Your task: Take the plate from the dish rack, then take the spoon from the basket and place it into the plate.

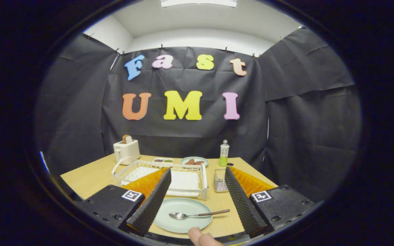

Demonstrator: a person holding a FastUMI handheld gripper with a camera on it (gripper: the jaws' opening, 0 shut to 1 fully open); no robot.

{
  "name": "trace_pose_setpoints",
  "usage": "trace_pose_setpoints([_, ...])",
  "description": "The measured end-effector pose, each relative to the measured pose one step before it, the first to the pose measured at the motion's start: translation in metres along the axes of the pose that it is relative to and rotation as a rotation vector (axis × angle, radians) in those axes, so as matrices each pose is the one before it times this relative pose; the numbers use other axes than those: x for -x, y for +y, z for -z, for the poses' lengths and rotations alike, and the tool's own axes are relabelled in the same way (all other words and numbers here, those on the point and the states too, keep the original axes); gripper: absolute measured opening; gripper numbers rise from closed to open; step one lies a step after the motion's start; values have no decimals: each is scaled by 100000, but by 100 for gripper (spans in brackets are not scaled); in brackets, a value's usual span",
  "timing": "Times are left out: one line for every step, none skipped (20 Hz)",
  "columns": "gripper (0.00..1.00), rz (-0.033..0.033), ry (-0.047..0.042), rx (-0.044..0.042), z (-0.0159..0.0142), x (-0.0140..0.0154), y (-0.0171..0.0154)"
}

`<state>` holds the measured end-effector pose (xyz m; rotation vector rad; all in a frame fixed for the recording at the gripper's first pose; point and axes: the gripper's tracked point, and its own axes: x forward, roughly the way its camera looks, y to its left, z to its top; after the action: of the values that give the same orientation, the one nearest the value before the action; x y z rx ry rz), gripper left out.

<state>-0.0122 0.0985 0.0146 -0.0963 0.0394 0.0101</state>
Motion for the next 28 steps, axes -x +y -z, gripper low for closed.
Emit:
trace_pose_setpoints([100, -1078, -196, 471, -80, 562, 173])
trace_pose_setpoints([100, -480, -260, 208, -118, 480, 103])
trace_pose_setpoints([100, -36, -276, 233, -146, 458, -101])
trace_pose_setpoints([100, 362, -266, 428, -119, 351, -46])
trace_pose_setpoints([100, 485, -115, 466, -98, 310, -63])
trace_pose_setpoints([100, 298, -3, 373, -41, 290, 46])
trace_pose_setpoints([100, 229, 127, 288, -4, 263, 36])
trace_pose_setpoints([100, 561, -56, -92, 108, 163, -66])
trace_pose_setpoints([100, 538, 414, -203, 204, 166, -70])
trace_pose_setpoints([100, 119, 735, -149, 445, 171, 97])
trace_pose_setpoints([100, -366, 611, -349, 294, 148, 73])
trace_pose_setpoints([100, -625, 570, 25, 396, -96, 73])
trace_pose_setpoints([100, -393, 872, 584, 306, -16, -43])
trace_pose_setpoints([100, 31, 1138, 296, 460, 13, -170])
trace_pose_setpoints([100, -741, 427, -258, 227, 91, 6])
trace_pose_setpoints([100, -1242, -93, -264, 73, -38, 374])
trace_pose_setpoints([100, -843, -287, 59, 149, -87, 117])
trace_pose_setpoints([100, 77, 19, 181, 232, -269, -82])
trace_pose_setpoints([100, 376, 141, 121, 217, -121, -114])
trace_pose_setpoints([100, 1, 94, 169, 197, -123, 44])
trace_pose_setpoints([100, -201, 301, 402, 132, -103, 30])
trace_pose_setpoints([100, 21, 529, 521, 235, -96, -65])
trace_pose_setpoints([100, 71, 251, 316, 118, -33, -91])
trace_pose_setpoints([100, 234, 297, -267, 123, -95, -123])
trace_pose_setpoints([100, -387, -50, -814, 6, -57, 48])
trace_pose_setpoints([100, -753, 404, -461, 155, 2, 144])
trace_pose_setpoints([100, -690, 548, -197, 126, -46, 77])
trace_pose_setpoints([100, -704, -35, -73, -10, -37, 30])
